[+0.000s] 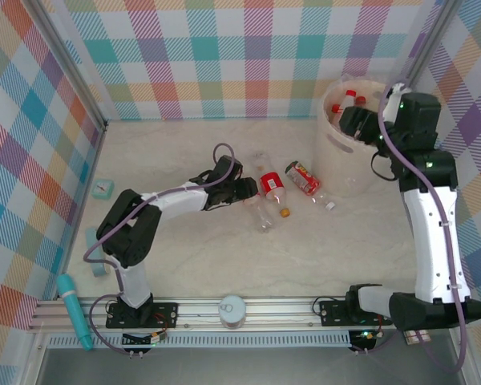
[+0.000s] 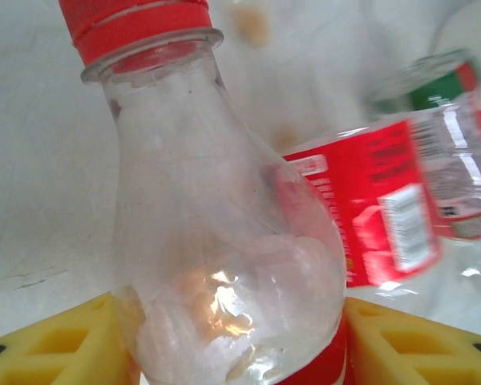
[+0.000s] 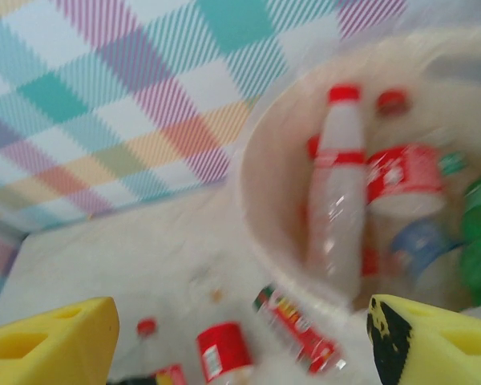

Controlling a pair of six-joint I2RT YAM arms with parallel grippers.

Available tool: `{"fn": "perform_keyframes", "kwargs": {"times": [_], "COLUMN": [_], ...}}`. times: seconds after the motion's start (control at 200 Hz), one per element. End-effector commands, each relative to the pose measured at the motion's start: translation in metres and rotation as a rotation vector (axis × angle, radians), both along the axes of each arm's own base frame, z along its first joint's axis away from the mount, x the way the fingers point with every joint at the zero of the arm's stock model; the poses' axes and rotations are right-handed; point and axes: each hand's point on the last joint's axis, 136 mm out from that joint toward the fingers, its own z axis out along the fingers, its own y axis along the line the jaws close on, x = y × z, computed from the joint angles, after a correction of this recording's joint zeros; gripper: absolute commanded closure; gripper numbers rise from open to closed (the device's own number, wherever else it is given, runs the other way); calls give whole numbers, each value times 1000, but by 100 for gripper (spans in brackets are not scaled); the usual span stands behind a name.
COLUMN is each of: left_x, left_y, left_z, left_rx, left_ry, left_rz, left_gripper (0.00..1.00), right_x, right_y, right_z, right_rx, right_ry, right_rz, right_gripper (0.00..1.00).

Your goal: Put the plastic bottles in the bin

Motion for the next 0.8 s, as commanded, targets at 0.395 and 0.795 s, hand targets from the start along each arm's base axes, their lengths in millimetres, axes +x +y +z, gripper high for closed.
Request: {"fn": "perform_keyframes", "kwargs": {"times": [0.395, 0.795], "left_x": [-46, -72], "left_y": [6, -33], "left_z": [125, 157], "left_rx": [-169, -406], "left_ry": [-439, -474], "left_rz": [-439, -706], "left_gripper": [49, 47], "right_x": [-42, -28], "right_y": [127, 184], "right_z": [-121, -137], "right_rx": [326, 428], "right_ry": [327, 363], "right_rz": [485, 611], "right_gripper": [19, 11]}}
